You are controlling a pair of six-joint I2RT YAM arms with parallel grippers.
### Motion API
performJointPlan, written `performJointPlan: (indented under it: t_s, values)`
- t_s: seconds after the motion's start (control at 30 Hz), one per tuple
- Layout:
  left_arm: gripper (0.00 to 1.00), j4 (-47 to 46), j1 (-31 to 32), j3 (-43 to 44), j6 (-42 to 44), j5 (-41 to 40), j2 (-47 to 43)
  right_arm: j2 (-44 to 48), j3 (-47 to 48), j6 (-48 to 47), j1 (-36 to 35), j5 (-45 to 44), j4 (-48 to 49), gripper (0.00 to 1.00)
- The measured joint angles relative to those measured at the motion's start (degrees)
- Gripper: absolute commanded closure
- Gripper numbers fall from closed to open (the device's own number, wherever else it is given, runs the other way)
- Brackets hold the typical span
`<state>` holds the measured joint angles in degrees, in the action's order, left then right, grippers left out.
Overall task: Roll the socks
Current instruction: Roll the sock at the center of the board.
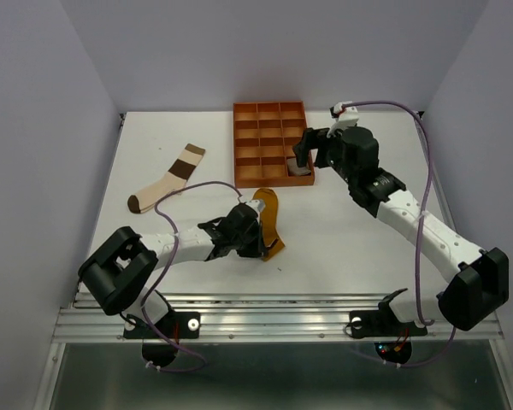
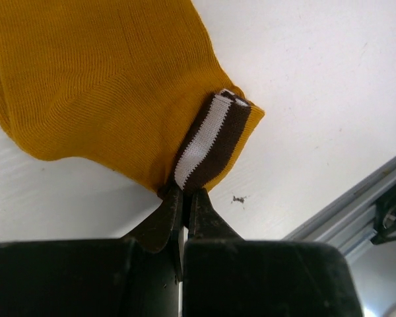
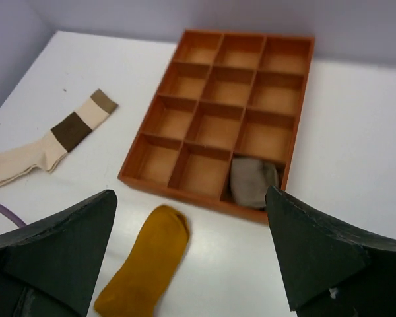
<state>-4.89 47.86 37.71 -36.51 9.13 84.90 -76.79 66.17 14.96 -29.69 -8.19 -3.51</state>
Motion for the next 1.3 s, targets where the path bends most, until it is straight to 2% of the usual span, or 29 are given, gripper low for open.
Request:
performJointPlan:
  t_s: [0.03,0.1,0.13,0.23,0.47,0.67,0.77,0.87,1.13,1.17,1.3]
  values:
    - [1.00,0.28,-0.13,0.00,-0.42,1.03,0.00,0.24,0.00,-2.69,0.00,1.27,1.73,0.00]
    - [1.00,0.85,-0.17,0.00,-1.31,3.04,0.00,0.48,0.15,-13.90,0.00,7.50,6.05,0.00]
    - [1.00,1.40,-0.17,0.00,-1.73,4.11,0.00,0.46,0.15,-16.46,0.00,9.33,6.56,0.00]
    - [1.00,4.68,-0.52,0.74,-2.80,6.75,0.00,0.37,-0.20,-32.79,0.00,18.93,6.78,0.00]
    - [1.00,10.45,-3.82,1.18,-5.49,13.68,-1.90,1.11,-2.51,-65.55,0.00,38.03,-10.05,0.00]
    - [1.00,11.32,-5.57,1.18,-7.96,17.86,-0.81,4.50,-14.47,-83.14,-1.55,42.73,-16.98,0.00]
    - [1.00,10.88,-5.84,1.14,-9.62,20.83,1.05,4.72,-17.59,-87.80,-3.85,43.65,-18.93,0.02]
    - [1.00,9.22,-6.23,0.04,-11.96,23.63,1.51,4.79,-18.69,-90.86,-5.51,45.38,-21.29,0.09]
    - [1.00,4.35,-7.89,-5.31,-17.29,28.50,1.51,2.29,-21.42,-90.29,-12.39,45.92,-20.61,0.17]
    - [1.00,3.91,-7.93,-5.73,-17.75,28.87,1.51,1.64,-22.03,-89.90,-13.55,45.66,-20.20,0.21]
    - [1.00,1.51,-8.59,-7.74,-20.13,30.73,1.49,1.01,-23.65,-88.35,-16.79,45.20,-19.21,0.26]
